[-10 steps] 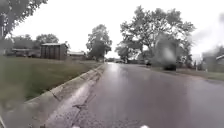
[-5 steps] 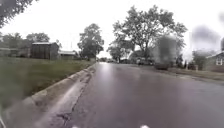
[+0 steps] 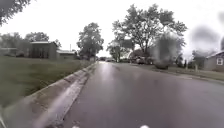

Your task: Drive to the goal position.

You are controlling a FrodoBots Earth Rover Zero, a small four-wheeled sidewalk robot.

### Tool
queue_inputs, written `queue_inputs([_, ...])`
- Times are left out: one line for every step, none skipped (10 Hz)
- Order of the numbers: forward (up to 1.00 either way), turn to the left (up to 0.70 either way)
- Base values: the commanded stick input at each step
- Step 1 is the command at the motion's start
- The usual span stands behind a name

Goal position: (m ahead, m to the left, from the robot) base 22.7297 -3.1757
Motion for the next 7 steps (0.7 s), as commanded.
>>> queue_inputs([0.50, 0.08])
queue_inputs([0.50, 0.22])
queue_inputs([0.50, 0.38])
queue_inputs([0.50, 0.38])
queue_inputs([0.50, 0.00])
queue_inputs([0.50, 0.00])
queue_inputs([0.50, 0.00])
